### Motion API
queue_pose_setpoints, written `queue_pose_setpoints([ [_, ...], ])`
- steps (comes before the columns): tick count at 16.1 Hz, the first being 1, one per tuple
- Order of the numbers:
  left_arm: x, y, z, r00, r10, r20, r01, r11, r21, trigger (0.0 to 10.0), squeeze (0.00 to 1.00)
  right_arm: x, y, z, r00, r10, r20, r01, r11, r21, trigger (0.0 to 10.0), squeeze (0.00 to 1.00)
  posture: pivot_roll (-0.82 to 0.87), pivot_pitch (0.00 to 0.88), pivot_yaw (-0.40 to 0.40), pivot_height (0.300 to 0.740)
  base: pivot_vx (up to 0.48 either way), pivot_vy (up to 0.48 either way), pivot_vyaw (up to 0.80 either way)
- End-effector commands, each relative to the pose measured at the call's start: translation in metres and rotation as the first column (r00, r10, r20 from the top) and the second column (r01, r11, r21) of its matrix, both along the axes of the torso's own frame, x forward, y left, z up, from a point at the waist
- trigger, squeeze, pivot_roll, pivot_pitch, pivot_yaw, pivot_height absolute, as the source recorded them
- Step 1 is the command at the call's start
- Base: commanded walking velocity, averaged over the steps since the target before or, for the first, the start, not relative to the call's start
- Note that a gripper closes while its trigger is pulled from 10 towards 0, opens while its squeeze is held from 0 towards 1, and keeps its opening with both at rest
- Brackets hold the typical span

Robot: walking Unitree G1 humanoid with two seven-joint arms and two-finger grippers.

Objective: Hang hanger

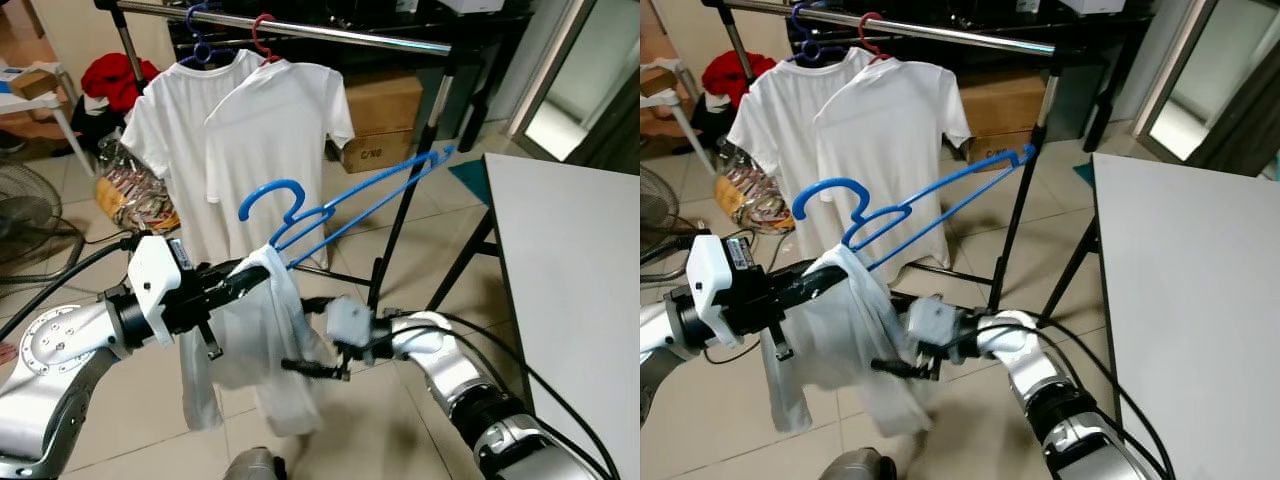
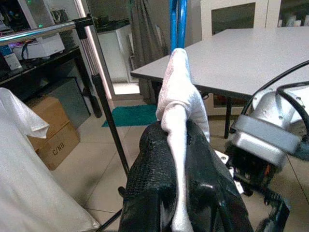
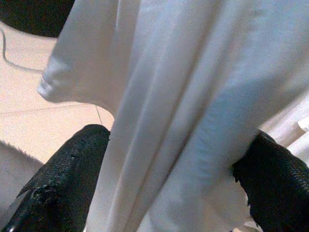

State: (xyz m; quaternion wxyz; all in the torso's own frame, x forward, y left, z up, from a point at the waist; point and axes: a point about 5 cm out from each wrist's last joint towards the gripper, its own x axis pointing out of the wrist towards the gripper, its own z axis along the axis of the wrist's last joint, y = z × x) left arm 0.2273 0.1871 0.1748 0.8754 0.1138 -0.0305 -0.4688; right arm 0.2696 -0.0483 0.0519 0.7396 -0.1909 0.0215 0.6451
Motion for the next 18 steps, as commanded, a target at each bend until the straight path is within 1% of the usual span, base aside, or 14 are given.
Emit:
queue_pose_setpoints([
  [1, 0.000, -0.001, 0.002, 1.000, 0.006, 0.021, -0.006, 1.000, 0.003, 10.0, 0.00, 0.006, 0.006, 0.005, 0.997, -0.005, 0.071, 0.006, 1.000, -0.022, 10.0, 0.00, 0.14, 0.000, -0.022, 0.740, 0.000, 0.000, 0.00],
  [2, 0.000, -0.002, 0.002, 1.000, 0.006, 0.022, -0.006, 1.000, 0.003, 10.0, 0.00, 0.007, 0.007, 0.005, 0.997, -0.011, 0.078, 0.013, 1.000, -0.022, 10.0, 0.00, 0.14, 0.000, -0.023, 0.740, 0.000, 0.000, 0.00],
  [5, -0.002, -0.005, 0.000, 1.000, -0.003, 0.023, 0.003, 1.000, 0.014, 10.0, 0.00, 0.016, 0.016, 0.009, 0.982, -0.096, 0.161, 0.101, 0.995, -0.022, 10.0, 0.00, 0.15, 0.000, -0.025, 0.740, 0.000, 0.000, 0.00],
  [6, -0.002, -0.006, -0.001, 1.000, -0.005, 0.022, 0.005, 1.000, 0.017, 10.0, 0.00, 0.017, 0.017, 0.010, 0.979, -0.093, 0.182, 0.100, 0.995, -0.029, 10.0, 0.00, 0.15, 0.000, -0.024, 0.740, 0.000, 0.000, 0.00],
  [7, -0.002, -0.006, -0.001, 1.000, -0.005, 0.022, 0.005, 1.000, 0.017, 10.0, 0.00, 0.017, 0.017, 0.010, 0.979, -0.093, 0.182, 0.100, 0.995, -0.029, 10.0, 0.00, 0.15, 0.000, -0.024, 0.740, 0.000, 0.000, 0.00],
  [10, -0.001, -0.009, 0.000, 0.999, -0.025, 0.025, 0.024, 0.999, 0.031, 10.0, 0.00, 0.022, 0.019, 0.008, 0.957, -0.082, 0.277, 0.114, 0.988, -0.103, 10.0, 0.00, 0.14, 0.000, -0.024, 0.740, 0.000, 0.000, 0.00],
  [12, 0.000, -0.009, 0.000, 0.999, -0.028, 0.027, 0.027, 0.999, 0.033, 10.0, 0.00, 0.024, 0.017, 0.007, 0.949, -0.079, 0.306, 0.126, 0.983, -0.136, 10.0, 0.00, 0.15, 0.000, -0.025, 0.740, 0.000, 0.000, 0.00],
  [13, 0.000, -0.009, 0.000, 0.999, -0.028, 0.028, 0.027, 0.999, 0.036, 10.0, 0.00, 0.023, 0.015, 0.003, 0.945, -0.059, 0.323, 0.121, 0.977, -0.175, 10.0, 0.00, 0.15, 0.000, -0.025, 0.740, 0.000, 0.000, 0.00],
  [15, -0.001, -0.009, 0.001, 0.999, -0.027, 0.028, 0.025, 0.999, 0.039, 10.0, 0.00, 0.018, 0.013, -0.005, 0.949, -0.025, 0.315, 0.097, 0.972, -0.215, 10.0, 0.00, 0.15, 0.000, -0.028, 0.740, 0.000, 0.000, 0.00],
  [18, 0.000, -0.008, 0.000, 0.999, -0.025, 0.028, 0.024, 0.999, 0.041, 10.0, 0.00, 0.007, 0.015, -0.019, 0.940, 0.031, 0.341, 0.066, 0.960, -0.272, 10.0, 0.00, 0.15, 0.000, -0.029, 0.740, 0.000, 0.000, 0.00],
])
